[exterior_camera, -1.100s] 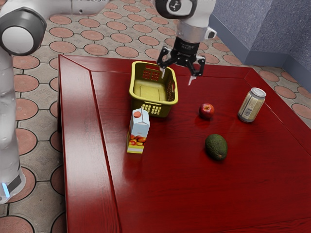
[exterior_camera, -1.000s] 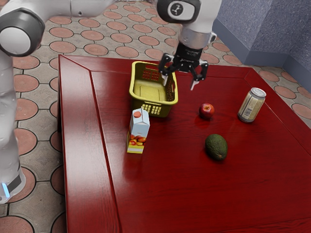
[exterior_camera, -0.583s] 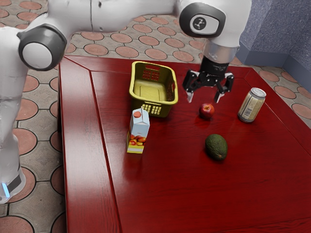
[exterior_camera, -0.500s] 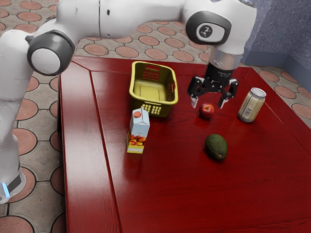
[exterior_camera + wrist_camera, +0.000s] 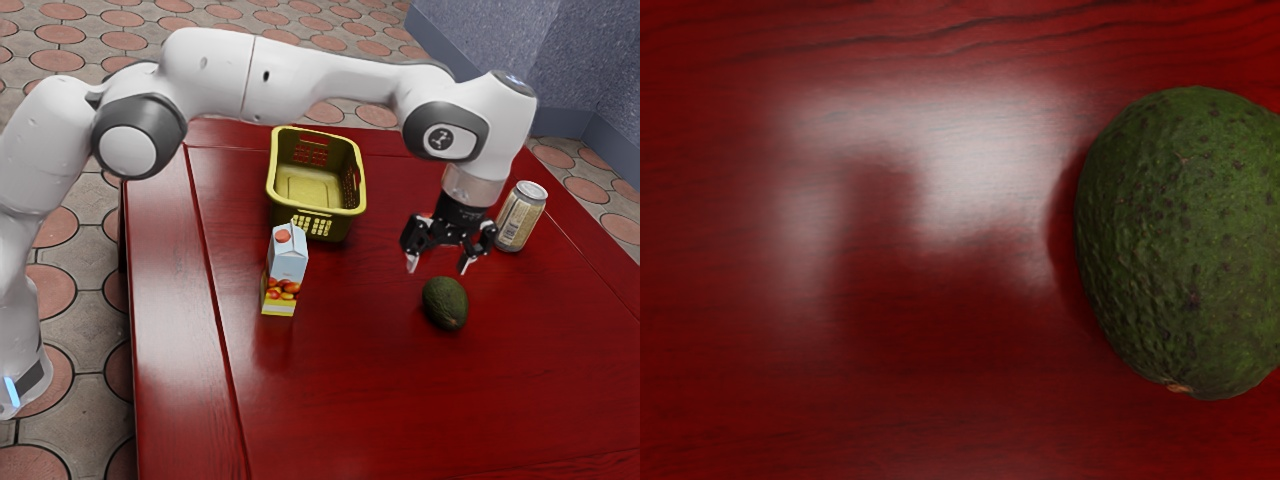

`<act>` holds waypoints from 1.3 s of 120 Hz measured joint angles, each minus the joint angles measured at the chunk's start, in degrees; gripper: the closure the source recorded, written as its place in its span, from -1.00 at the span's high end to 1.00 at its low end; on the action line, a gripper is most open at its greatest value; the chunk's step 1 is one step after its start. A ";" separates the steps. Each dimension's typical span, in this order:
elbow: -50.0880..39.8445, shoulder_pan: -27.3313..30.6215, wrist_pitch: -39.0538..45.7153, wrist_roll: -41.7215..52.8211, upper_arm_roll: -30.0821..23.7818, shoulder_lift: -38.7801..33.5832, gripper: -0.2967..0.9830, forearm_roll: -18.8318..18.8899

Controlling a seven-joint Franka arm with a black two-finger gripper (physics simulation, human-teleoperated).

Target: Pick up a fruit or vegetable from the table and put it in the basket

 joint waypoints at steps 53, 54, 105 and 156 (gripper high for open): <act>0.84 5.88 3.38 3.53 0.32 1.56 0.54 -0.76; 0.84 5.99 3.42 3.65 0.31 1.58 0.54 -0.77; 0.87 5.05 8.40 19.23 -0.07 5.00 0.54 -0.24; 0.80 5.51 14.02 28.39 -0.08 8.79 0.54 -1.43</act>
